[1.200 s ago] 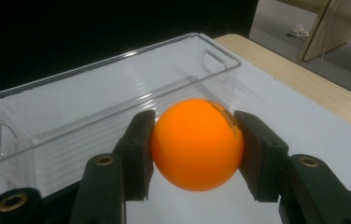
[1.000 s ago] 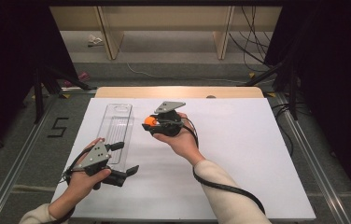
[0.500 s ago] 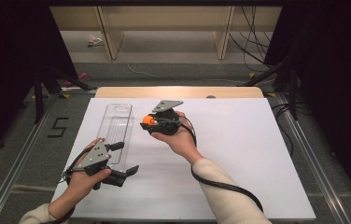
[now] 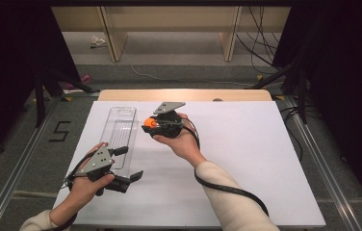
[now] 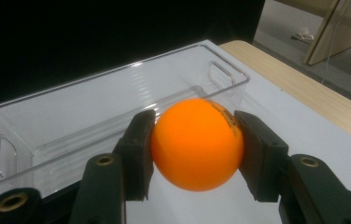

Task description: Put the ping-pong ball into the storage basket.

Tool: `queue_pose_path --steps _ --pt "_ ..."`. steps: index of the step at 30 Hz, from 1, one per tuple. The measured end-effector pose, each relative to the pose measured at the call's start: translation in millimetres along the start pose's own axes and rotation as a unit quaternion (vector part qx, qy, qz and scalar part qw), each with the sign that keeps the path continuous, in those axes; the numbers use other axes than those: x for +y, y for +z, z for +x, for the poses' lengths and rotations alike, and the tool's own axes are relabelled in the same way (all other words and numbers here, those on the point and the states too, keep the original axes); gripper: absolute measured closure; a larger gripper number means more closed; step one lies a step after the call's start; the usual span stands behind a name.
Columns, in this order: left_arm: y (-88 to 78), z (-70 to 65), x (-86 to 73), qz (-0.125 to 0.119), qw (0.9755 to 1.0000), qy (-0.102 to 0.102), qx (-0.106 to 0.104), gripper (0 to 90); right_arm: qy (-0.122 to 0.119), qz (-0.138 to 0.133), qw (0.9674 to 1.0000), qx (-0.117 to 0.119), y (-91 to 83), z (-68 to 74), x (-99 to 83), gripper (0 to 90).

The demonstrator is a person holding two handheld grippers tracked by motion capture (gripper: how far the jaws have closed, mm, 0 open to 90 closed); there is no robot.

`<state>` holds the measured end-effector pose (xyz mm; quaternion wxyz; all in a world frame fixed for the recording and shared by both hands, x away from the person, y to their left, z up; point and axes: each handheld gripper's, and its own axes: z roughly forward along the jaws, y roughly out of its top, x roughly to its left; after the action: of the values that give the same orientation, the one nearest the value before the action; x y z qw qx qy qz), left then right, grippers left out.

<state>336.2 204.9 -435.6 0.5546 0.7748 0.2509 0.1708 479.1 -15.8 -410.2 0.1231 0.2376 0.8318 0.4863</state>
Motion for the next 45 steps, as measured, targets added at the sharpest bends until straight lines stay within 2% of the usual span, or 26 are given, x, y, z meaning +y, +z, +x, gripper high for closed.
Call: queue_pose_path --steps 45 --pt "0.3 -0.2 0.0 0.001 1.0 0.0 -0.002 3.3 -0.01 0.004 0.9999 0.01 13.5 4.8 12.1 51.5"
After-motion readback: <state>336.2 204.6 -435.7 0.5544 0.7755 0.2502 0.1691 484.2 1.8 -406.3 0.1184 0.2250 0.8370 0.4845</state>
